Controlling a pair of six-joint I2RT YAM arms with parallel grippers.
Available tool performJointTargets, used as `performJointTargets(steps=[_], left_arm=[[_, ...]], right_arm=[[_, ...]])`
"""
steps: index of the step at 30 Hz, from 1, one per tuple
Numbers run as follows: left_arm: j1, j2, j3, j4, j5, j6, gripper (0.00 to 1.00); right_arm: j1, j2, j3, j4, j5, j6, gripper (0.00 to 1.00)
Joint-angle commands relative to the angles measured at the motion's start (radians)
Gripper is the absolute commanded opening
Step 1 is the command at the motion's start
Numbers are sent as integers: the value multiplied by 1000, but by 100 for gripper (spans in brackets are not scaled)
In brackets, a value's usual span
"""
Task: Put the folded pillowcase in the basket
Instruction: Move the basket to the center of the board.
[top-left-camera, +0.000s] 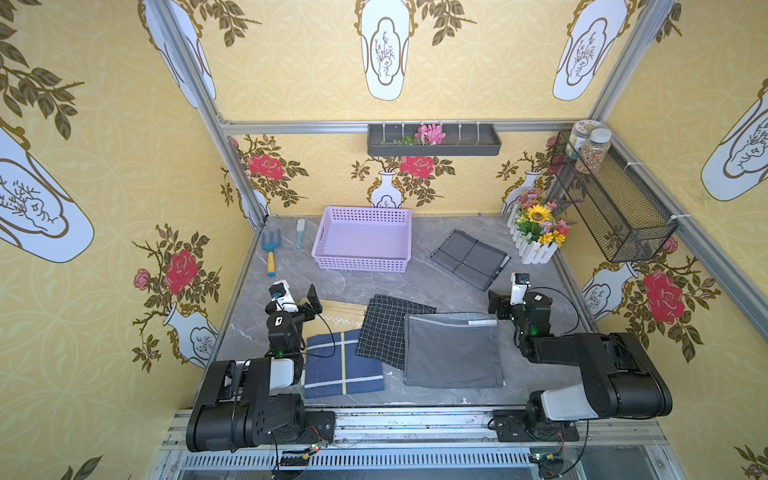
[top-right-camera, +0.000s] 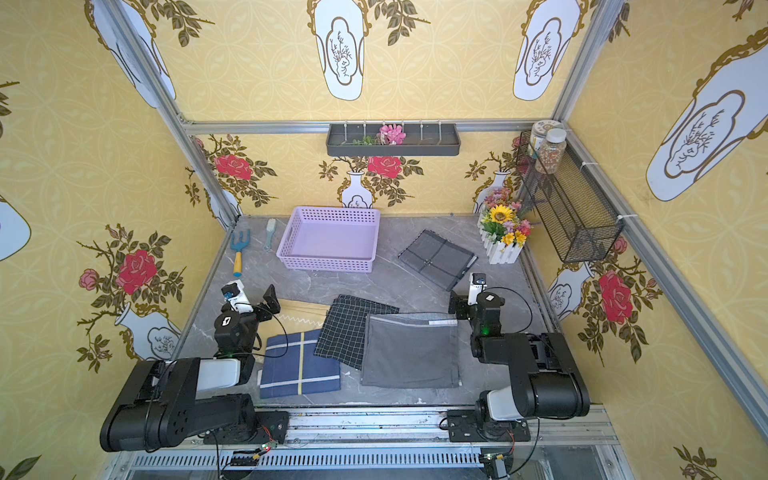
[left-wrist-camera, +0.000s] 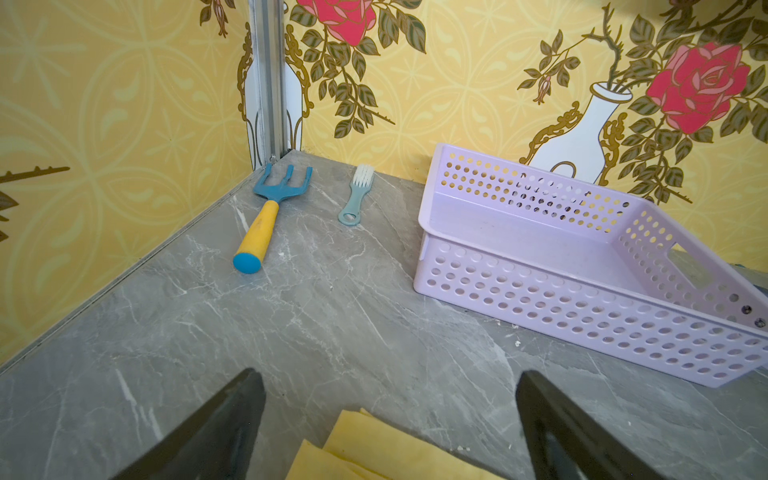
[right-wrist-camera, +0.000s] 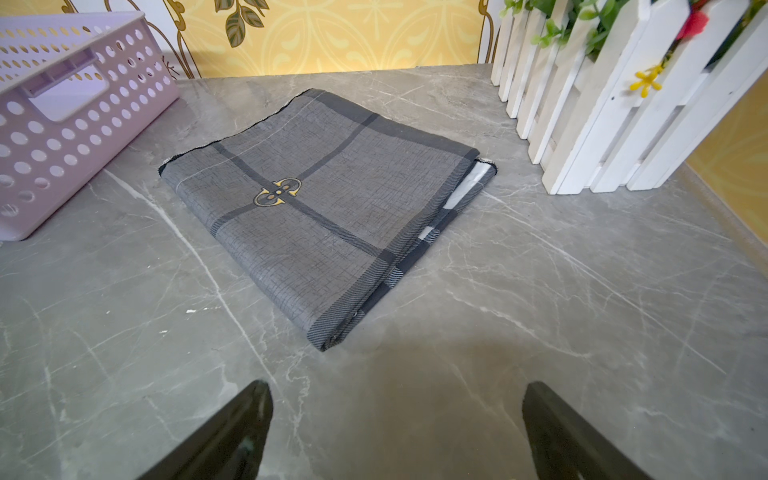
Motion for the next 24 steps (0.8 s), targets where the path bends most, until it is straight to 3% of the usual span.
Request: performJointTargets(steps=[1,20,24], left_arm=[[2,0,-4,16,12,-4,100],[2,1,-4,17,13,-3,100],[1,-41,-39,52,-70,-39,100]], right_arm=[[0,0,3,34,5,-9,97],[-3,-2,3,35,-8,-5,97],[-6,-77,20,-51,59,32,97]])
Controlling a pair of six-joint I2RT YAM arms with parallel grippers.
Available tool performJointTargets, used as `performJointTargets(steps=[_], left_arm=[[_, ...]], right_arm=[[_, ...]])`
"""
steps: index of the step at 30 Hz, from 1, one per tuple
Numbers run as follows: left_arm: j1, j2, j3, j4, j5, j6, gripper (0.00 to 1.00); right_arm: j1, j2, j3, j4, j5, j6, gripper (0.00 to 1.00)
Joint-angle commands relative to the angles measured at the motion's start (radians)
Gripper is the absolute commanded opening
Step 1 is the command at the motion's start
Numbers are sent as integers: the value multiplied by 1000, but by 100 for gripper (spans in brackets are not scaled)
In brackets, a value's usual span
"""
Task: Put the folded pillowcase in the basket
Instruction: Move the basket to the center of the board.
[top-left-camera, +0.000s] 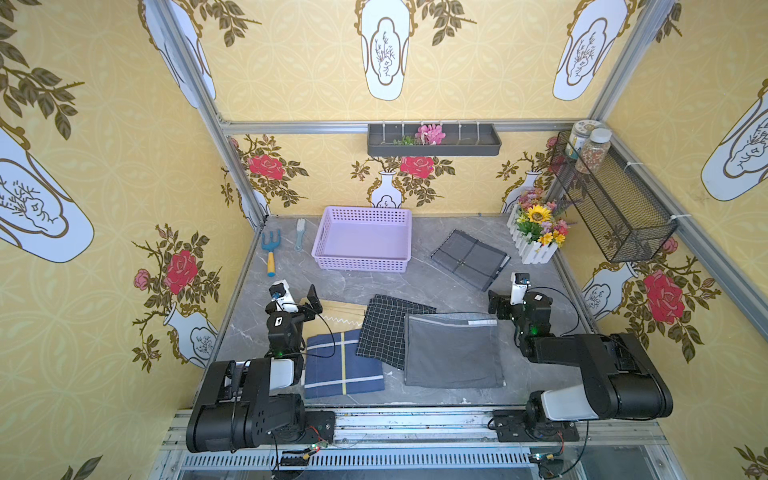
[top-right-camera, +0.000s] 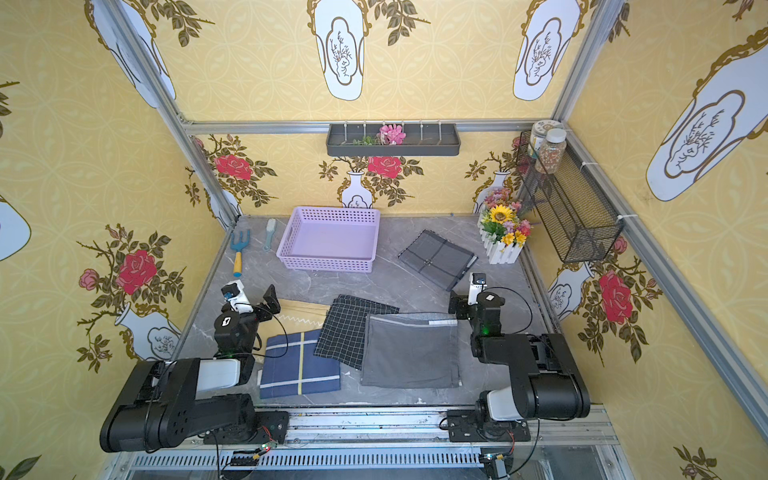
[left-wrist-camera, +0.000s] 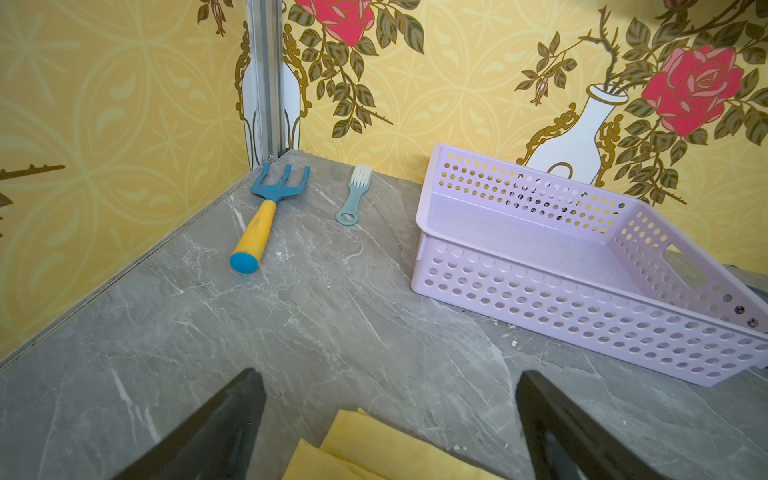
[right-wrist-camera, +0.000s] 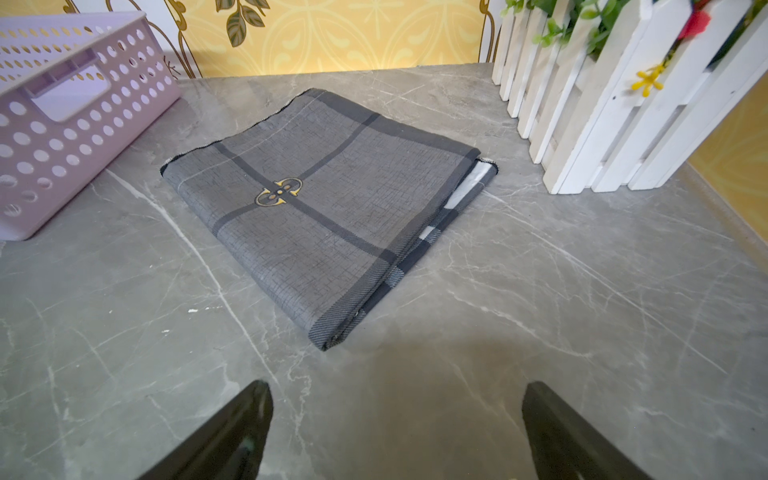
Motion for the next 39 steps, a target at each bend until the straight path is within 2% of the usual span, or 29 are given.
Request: performJointTargets(steps=[1,3,5,8,11,14,16,19,21,26,32,36,39], left_arm=[[1,-59,-38,49,-77,-34,100],[0,-157,-41,-16,-78,-28,100],[0,-282,-14,-156,-91,-33,100],[0,-477,24,-331,-121,-85,100],[0,-631,55,-446,-214,-234,100],[1,-733,114,-644,-361,-469,100],[2,-771,164,-768,-359,-505,100],[2,-752,226,-840,-277,-468,100],[2,-702,285,-899,-218,-457,100],[1,-553,385,-977,-45,-433,100],[-1,-463,434,-1007,135,-454,100],[-4,-426,447,-1018,248,-478,100],[-23,-413,438,-1019,291,-491,100]], right_arm=[[-4,-71,13,-41,64,33,97],[-3,-139,22,-108,90,37,97],[-4,-224,49,-210,123,51,97],[-6,-322,119,-377,175,155,97],[-6,-363,249,-600,151,241,97],[-6,-341,391,-808,99,276,97],[-6,-311,474,-906,29,294,97],[10,-269,541,-938,-123,310,97],[74,-234,580,-934,-146,334,97],[332,-81,745,-1000,31,342,97],[550,161,962,-1060,168,357,97],[636,326,1133,-1122,228,375,97],[669,448,1267,-1183,252,399,97]])
